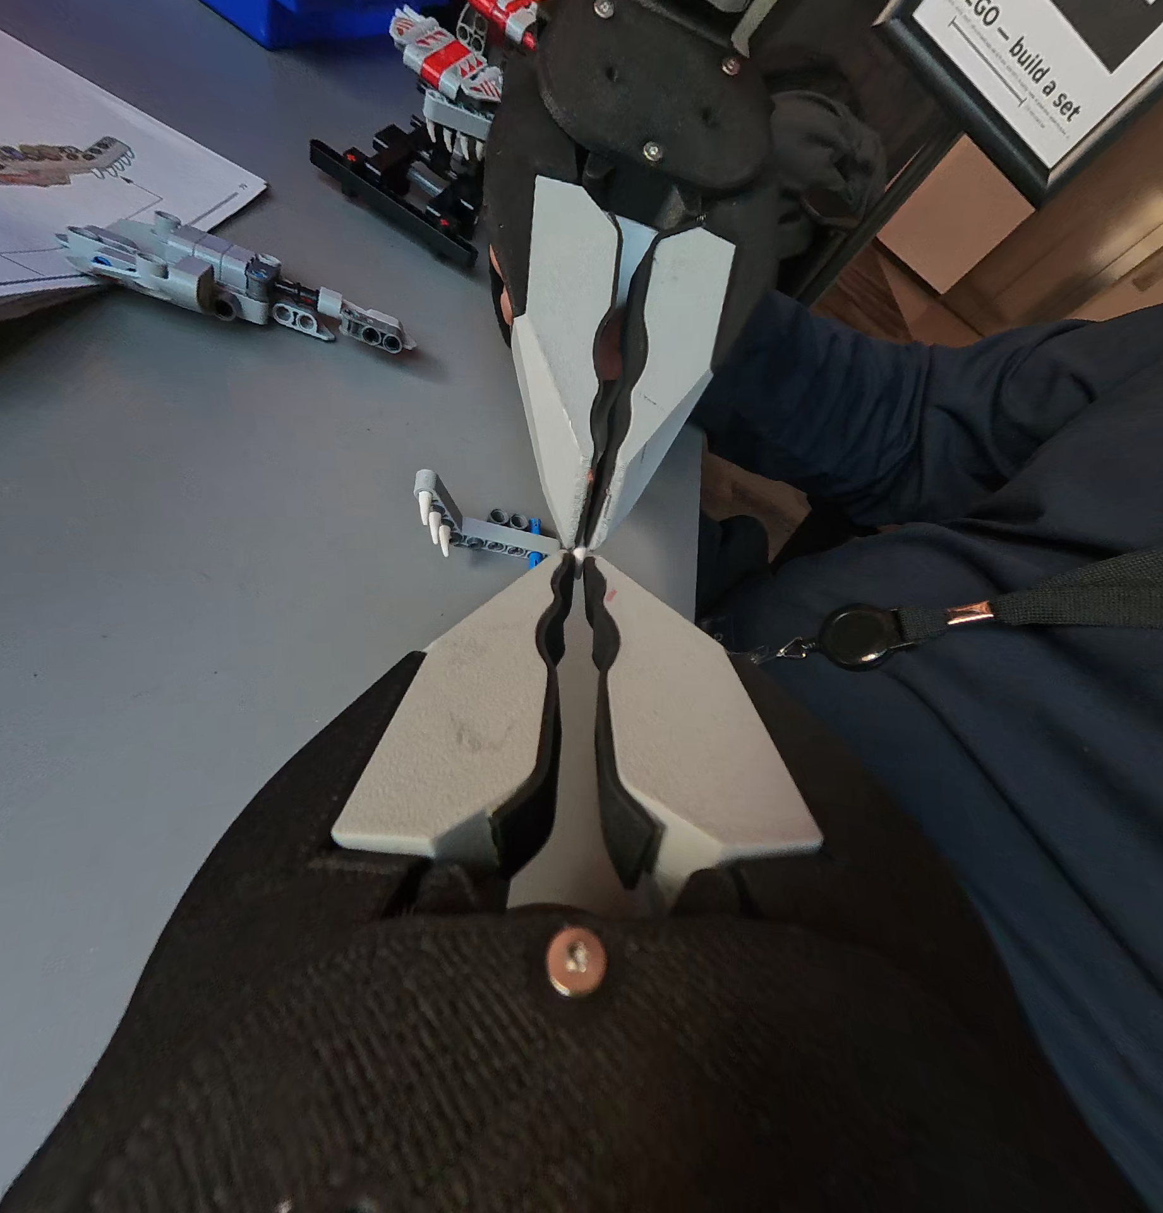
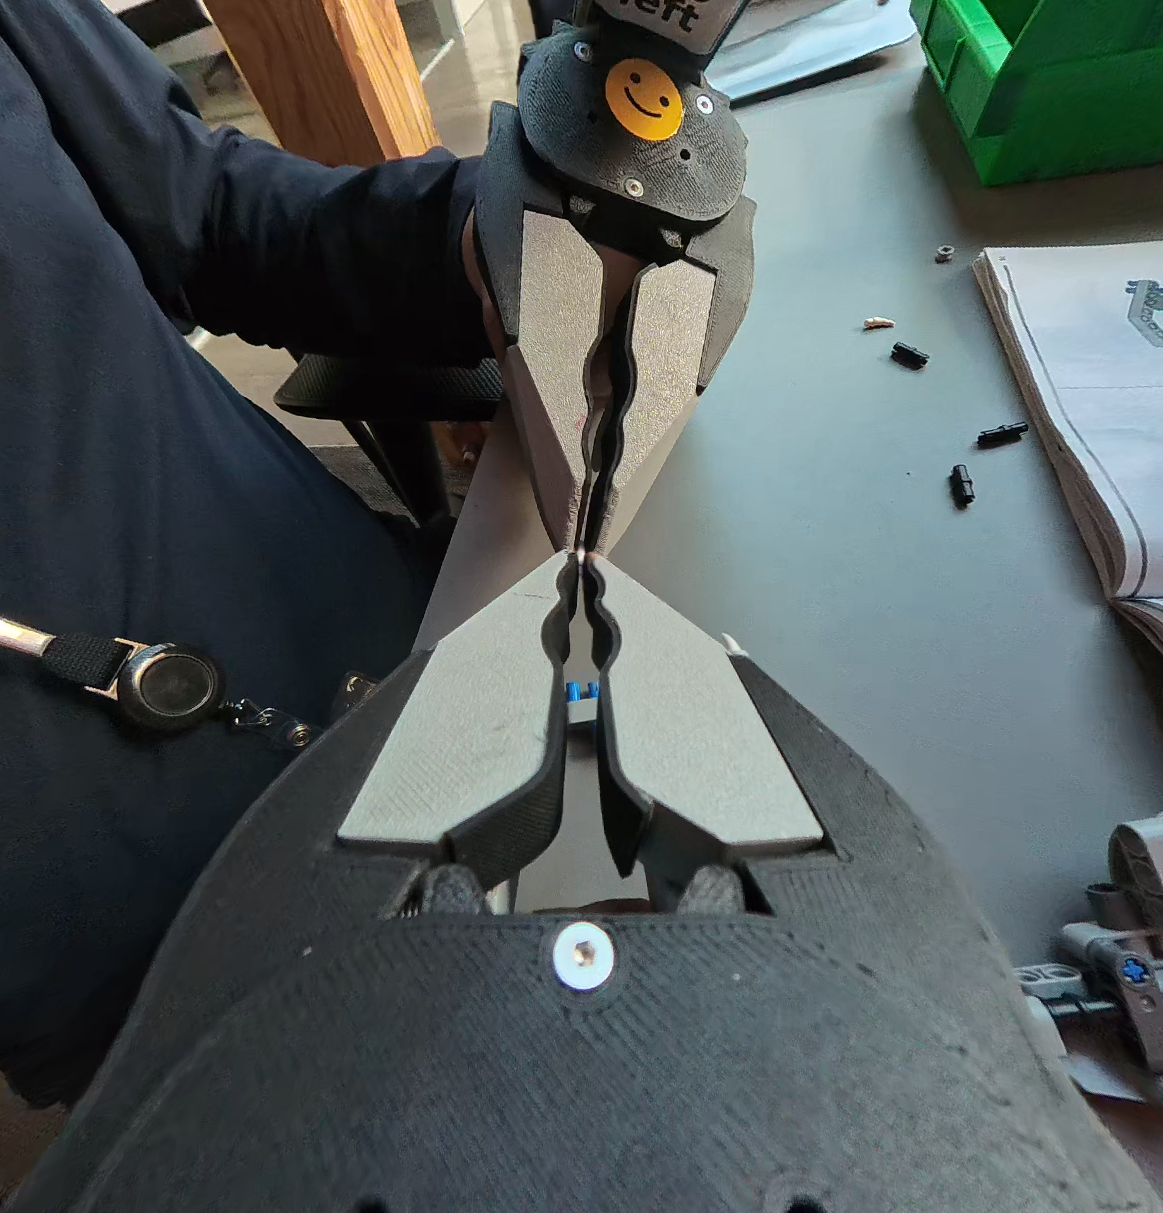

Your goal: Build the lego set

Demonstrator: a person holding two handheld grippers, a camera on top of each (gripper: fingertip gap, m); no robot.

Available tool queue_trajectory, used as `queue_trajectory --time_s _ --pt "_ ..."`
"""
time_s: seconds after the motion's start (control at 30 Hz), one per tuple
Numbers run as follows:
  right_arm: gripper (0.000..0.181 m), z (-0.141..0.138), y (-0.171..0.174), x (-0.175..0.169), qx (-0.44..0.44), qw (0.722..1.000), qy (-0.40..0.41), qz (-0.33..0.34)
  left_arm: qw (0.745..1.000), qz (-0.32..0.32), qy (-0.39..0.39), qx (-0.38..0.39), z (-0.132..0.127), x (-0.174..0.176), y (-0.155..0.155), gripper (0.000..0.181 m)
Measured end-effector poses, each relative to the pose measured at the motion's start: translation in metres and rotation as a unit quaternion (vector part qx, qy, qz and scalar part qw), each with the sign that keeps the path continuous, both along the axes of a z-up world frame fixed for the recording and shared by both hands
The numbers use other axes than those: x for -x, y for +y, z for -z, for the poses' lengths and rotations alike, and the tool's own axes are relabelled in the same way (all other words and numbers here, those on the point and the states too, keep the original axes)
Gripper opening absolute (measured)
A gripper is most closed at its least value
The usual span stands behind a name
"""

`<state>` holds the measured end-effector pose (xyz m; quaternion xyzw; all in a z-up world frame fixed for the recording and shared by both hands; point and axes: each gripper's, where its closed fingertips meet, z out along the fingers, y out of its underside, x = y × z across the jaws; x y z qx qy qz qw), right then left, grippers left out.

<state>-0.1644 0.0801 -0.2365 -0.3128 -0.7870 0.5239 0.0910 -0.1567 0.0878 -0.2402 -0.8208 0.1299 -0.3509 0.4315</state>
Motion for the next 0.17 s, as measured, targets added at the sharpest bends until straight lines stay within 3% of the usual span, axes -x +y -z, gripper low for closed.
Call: queue_trajectory --time_s 0.17 --pt "0.000 -0.0024 0.0025 0.0005 0.007 1.000 0.004 0.005 1.000 -0.015 -0.004 -0.007 -0.0025 0.0027 0.0010 0.000"
